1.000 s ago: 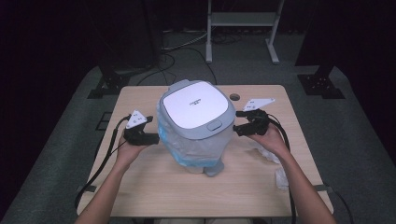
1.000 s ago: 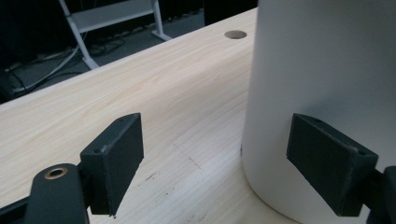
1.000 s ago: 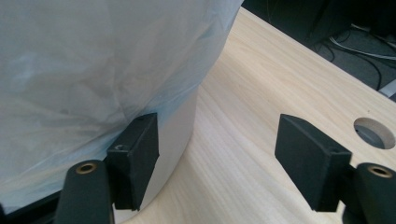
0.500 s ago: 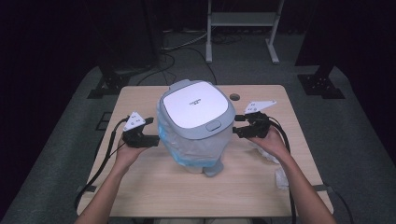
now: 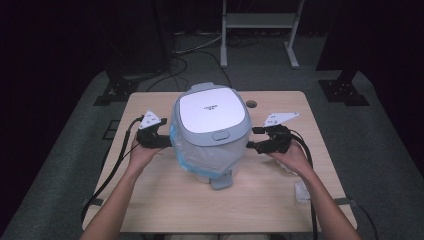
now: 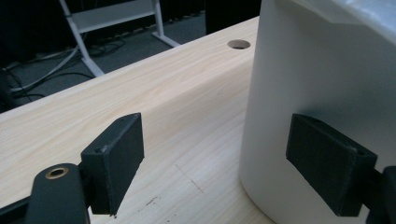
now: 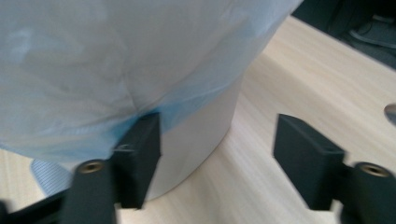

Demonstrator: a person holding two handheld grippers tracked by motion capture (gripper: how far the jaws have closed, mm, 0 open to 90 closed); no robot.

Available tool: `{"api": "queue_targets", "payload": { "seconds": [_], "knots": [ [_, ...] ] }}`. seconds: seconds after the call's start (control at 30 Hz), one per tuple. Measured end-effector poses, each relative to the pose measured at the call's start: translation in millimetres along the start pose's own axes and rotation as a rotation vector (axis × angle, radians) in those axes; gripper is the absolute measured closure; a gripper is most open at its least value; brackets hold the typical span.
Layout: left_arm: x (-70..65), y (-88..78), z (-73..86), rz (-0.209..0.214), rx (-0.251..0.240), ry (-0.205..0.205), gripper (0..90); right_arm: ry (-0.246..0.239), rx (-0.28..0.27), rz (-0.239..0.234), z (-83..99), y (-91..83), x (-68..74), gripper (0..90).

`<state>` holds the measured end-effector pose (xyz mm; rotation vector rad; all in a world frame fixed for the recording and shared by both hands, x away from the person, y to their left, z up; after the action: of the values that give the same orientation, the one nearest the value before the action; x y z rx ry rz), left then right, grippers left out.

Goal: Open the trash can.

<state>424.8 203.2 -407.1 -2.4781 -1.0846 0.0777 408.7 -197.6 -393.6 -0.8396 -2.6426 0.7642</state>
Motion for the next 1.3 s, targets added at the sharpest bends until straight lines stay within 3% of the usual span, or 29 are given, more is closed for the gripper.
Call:
{"api": "queue_targets", "payload": {
  "seconds": [0.13,0.33,0.5,0.57,0.77,0.83,1.03,1.17,1.3],
  "knots": [
    [-5.3,-12.4,3.5,0.026,-0.013,0.015,18.2,0.033,0.019,-0.039,5.7,-4.7,4.2,25.2],
    [-21.4,-28.7,15.9,0.083,-0.013,0.038,18.2,0.017,0.017,-0.083,14.1,-10.8,19.8,24.1],
    [-38.5,-34.1,19.6,0.142,-0.018,0.065,18.2,-0.016,0.042,-0.113,16.0,-6.2,31.0,24.2],
    [-47.5,-35.1,19.5,0.192,-0.035,0.088,18.2,-0.038,0.052,-0.119,14.8,-1.6,37.4,24.3],
    [-54.2,-34.9,20.7,0.253,-0.05,0.102,18.2,-0.05,0.064,-0.139,14.6,6.3,44.5,24.2],
    [-57.8,-34.1,21.0,0.282,-0.069,0.115,18.2,-0.051,0.061,-0.134,15.1,8.3,46.7,22.1],
    [-61.3,-32.6,20.8,0.311,-0.11,0.128,18.2,-0.039,0.048,-0.12,16.7,9.0,49.6,20.1],
    [-66.5,-31.7,15.0,0.343,-0.098,0.175,17.4,-0.047,0.034,-0.094,19.3,10.1,53.3,19.3],
    [-68.4,-29.8,9.8,0.33,-0.072,0.209,12.9,-0.028,0.033,-0.081,22.2,11.6,55.6,19.2]
  ]
}}
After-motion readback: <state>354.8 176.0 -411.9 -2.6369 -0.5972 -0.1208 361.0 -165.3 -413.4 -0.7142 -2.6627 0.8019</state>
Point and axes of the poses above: each handheld gripper's, and its own axes: y roughly forward along the jaws, z roughly out of its underside, x roughly to its left, the point moved 1 cm from there along y, roughly forward along the jaws, and after that the axes turned 5 degrees about y, right-handed, at the moved point
